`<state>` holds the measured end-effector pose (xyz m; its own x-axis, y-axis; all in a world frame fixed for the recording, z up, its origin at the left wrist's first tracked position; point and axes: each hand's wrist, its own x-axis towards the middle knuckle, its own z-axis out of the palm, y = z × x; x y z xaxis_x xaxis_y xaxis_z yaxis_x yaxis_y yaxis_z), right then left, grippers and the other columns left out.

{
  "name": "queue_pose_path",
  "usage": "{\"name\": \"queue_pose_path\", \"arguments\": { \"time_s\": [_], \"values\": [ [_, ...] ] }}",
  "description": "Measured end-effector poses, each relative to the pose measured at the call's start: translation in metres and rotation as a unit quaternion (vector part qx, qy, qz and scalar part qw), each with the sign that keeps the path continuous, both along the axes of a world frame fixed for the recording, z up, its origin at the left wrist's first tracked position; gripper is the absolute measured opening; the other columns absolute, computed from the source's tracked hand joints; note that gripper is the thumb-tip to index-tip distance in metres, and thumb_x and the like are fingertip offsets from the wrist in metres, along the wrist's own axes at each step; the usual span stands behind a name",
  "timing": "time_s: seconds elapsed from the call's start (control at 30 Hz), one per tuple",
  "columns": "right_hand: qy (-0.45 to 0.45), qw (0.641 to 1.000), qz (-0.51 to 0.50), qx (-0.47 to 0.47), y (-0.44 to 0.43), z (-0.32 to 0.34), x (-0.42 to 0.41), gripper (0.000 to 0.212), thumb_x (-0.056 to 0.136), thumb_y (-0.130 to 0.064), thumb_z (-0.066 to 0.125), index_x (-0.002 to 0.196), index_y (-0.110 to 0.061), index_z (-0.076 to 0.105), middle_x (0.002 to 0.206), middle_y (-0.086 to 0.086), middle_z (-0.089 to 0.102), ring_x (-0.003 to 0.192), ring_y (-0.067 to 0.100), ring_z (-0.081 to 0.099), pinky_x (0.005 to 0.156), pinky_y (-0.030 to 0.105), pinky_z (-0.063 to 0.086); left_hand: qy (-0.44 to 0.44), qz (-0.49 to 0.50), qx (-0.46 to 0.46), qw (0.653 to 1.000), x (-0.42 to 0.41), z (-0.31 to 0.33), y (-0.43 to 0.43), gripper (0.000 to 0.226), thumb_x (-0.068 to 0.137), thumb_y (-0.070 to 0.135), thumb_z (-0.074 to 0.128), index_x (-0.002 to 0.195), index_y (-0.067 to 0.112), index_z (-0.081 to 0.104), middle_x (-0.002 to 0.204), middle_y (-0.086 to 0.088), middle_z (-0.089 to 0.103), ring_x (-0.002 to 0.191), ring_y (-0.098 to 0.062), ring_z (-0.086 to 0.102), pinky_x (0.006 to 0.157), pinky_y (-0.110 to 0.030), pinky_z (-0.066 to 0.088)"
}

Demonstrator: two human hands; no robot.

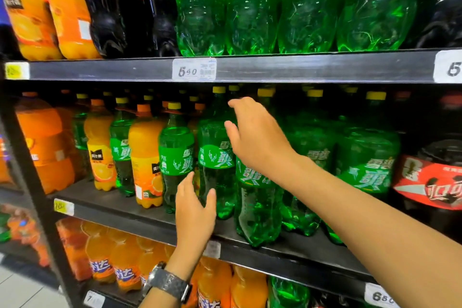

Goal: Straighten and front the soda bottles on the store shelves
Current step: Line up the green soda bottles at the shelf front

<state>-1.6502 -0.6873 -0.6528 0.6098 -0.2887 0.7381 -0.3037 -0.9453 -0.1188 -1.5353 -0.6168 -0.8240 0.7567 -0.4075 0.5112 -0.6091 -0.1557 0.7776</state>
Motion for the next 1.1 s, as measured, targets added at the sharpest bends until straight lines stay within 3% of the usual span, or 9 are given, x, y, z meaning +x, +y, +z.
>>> {"name": "queue_pose_path", "arguments": {
  "time_s": [0.13, 0.23, 0.4, 0.5, 0.6, 0.7, 0.8, 0.97, 1.1],
  "values": [
    [0.082, 0.974, -0.023, 0.209, 0.001, 0.028, 0.042, 0.008, 0.094, -0.015, 0.044, 0.092, -0.008, 0.049, 0.093, 0.015, 0.055, 0.096, 0.034, 0.057, 0.068, 0.030, 0.036, 0.066, -0.059, 0.046, 0.995, -0.006, -0.005, -0.010, 0.071, 0.094, 0.032, 0.056, 0.152, 0.017, 0.018, 0.157, -0.001, 0.022, 0.143, -0.017, 0.023, 0.112, -0.031, 0.024],
    [0.111, 0.954, -0.032, 0.278, 0.002, 0.047, 0.062, 0.028, 0.095, -0.012, 0.039, 0.110, 0.002, 0.058, 0.115, 0.022, 0.059, 0.110, 0.036, 0.055, 0.075, 0.030, 0.038, 0.076, -0.071, 0.037, 0.994, -0.008, -0.012, -0.013, 0.069, 0.096, 0.032, 0.052, 0.153, 0.018, 0.016, 0.158, 0.003, 0.017, 0.144, -0.013, 0.018, 0.115, -0.029, 0.021],
    [0.189, 0.926, -0.084, 0.316, 0.001, 0.055, 0.079, 0.045, 0.104, -0.016, 0.024, 0.143, 0.007, 0.028, 0.151, 0.019, 0.029, 0.136, 0.031, 0.032, 0.102, 0.030, 0.030, 0.068, -0.093, 0.022, 0.993, -0.008, -0.023, -0.014, 0.068, 0.098, 0.034, 0.046, 0.154, 0.021, 0.009, 0.160, 0.009, 0.008, 0.145, -0.006, 0.010, 0.116, -0.023, 0.015],
    [0.189, 0.942, -0.103, 0.259, -0.006, 0.049, 0.087, 0.046, 0.099, -0.016, 0.042, 0.140, 0.005, 0.034, 0.140, 0.020, 0.042, 0.125, 0.031, 0.046, 0.093, 0.030, 0.041, 0.055, -0.118, 0.024, 0.991, -0.008, -0.028, -0.014, 0.070, 0.099, 0.035, 0.044, 0.153, 0.025, 0.002, 0.159, 0.014, -0.001, 0.145, -0.003, 0.007, 0.116, -0.023, 0.015],
    [0.189, 0.947, -0.172, 0.195, -0.012, 0.048, 0.094, 0.058, 0.092, -0.035, 0.058, 0.135, -0.001, 0.039, 0.128, 0.014, 0.052, 0.111, 0.026, 0.055, 0.077, 0.029, 0.045, 0.068, -0.136, 0.031, 0.988, 0.002, -0.025, -0.014, 0.070, 0.099, 0.037, 0.043, 0.153, 0.024, 0.000, 0.159, 0.012, -0.003, 0.145, -0.005, 0.008, 0.116, -0.024, 0.015],
    [0.189, 0.952, -0.179, 0.163, -0.020, 0.050, 0.097, 0.056, 0.087, -0.045, 0.063, 0.124, -0.005, 0.051, 0.118, 0.011, 0.058, 0.102, 0.026, 0.058, 0.070, 0.029, 0.043, 0.061, -0.111, 0.016, 0.992, 0.013, -0.017, -0.008, 0.061, 0.099, 0.033, 0.044, 0.152, 0.018, 0.019, 0.157, 0.006, 0.021, 0.143, -0.011, 0.022, 0.116, -0.029, 0.022],
    [0.211, 0.951, -0.177, 0.142, -0.021, 0.053, 0.096, 0.062, 0.087, -0.049, 0.061, 0.129, -0.004, 0.048, 0.122, 0.011, 0.056, 0.101, 0.025, 0.056, 0.070, 0.029, 0.040, -0.001, 0.014, -0.040, 0.999, 0.029, -0.009, 0.004, 0.051, 0.093, 0.025, 0.056, 0.140, 0.016, 0.039, 0.136, 0.001, 0.043, 0.127, -0.017, 0.040, 0.107, -0.034, 0.037],
    [0.229, 0.948, -0.180, 0.130, -0.029, 0.052, 0.100, 0.052, 0.096, -0.038, 0.052, 0.133, -0.003, 0.043, 0.130, 0.013, 0.051, 0.111, 0.026, 0.057, 0.072, 0.026, 0.041, 0.039, 0.095, 0.004, 0.995, 0.066, -0.012, 0.007, 0.083, 0.078, 0.028, 0.075, 0.145, 0.011, 0.028, 0.143, -0.009, 0.035, 0.134, -0.025, 0.028, 0.110, -0.042, 0.033],
    [0.221, 0.949, -0.190, 0.118, -0.032, 0.048, 0.103, 0.050, 0.094, -0.043, 0.053, 0.122, -0.003, 0.050, 0.104, 0.010, 0.057, 0.083, 0.025, 0.055, 0.066, 0.029, 0.040, 0.049, 0.105, 0.031, 0.993, 0.078, -0.021, -0.002, 0.096, 0.074, 0.035, 0.079, 0.147, 0.014, 0.022, 0.147, -0.009, 0.032, 0.137, -0.026, 0.028, 0.110, -0.048, 0.033]
  ]
}}
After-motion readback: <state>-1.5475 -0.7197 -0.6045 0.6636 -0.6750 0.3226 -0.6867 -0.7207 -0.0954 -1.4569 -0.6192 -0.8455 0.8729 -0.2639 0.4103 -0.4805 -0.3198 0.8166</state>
